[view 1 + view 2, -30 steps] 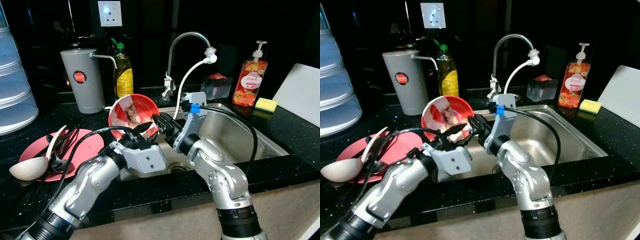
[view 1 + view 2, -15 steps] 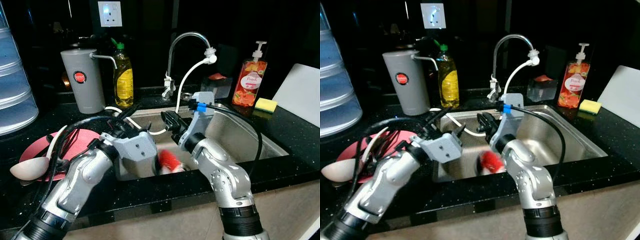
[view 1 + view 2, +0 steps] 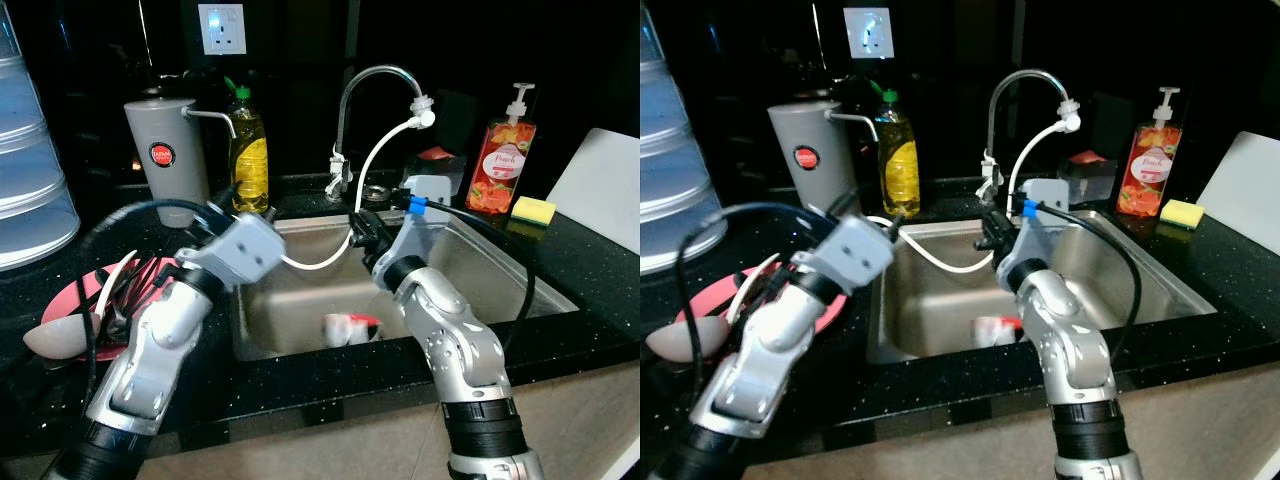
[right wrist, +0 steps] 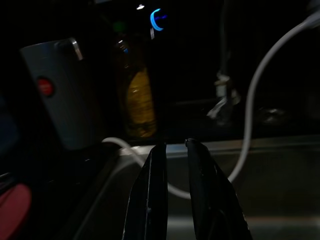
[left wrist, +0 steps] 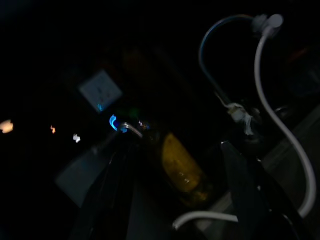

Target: Kitchen organization

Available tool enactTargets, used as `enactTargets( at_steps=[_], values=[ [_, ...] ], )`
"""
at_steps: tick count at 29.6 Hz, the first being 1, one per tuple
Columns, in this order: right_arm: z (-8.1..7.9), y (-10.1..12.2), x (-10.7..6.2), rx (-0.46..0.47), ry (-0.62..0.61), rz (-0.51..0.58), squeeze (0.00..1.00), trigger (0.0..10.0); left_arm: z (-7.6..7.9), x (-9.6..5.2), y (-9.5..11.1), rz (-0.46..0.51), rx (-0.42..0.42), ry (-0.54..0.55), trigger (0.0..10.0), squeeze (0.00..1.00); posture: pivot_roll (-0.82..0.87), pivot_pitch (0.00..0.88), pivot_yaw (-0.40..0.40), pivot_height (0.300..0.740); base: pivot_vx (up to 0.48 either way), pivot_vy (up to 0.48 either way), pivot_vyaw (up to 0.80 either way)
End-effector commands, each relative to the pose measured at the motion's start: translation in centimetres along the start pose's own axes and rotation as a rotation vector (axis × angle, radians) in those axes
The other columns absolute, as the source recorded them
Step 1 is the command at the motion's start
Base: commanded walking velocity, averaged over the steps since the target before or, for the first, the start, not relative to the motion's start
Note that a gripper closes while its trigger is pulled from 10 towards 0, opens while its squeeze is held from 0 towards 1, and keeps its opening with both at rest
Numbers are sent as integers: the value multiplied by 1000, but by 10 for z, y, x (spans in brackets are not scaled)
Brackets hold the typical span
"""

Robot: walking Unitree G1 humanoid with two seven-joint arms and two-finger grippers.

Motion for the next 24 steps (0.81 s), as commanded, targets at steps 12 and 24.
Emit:
enactTargets(
  at_steps=[12, 24],
  values=[
    [22, 30, -12, -115, -90, 157, 0, 10000, -6, -5, -14, -248, -491, -171, 10000, 0, -26, 29, 1, 740, 0, 0, 0],
    [36, 39, -16, -152, -134, 188, 0, 10000, -41, -9, -45, -545, -536, -73, 10000, 0, -21, 32, 3, 740, 0, 0, 0]
  ],
)
Point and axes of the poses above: a point about 5 cm out from each wrist's last joint towards the gripper, its own x axis pointing out of the wrist towards the gripper, its own y axis along the axis of the wrist's last joint, z = x × y, the point moved 2 cm from there along x, pointing out of the wrist towards the gripper, and after that the axes turned 14 degrees about x, right-handed, at the moved point
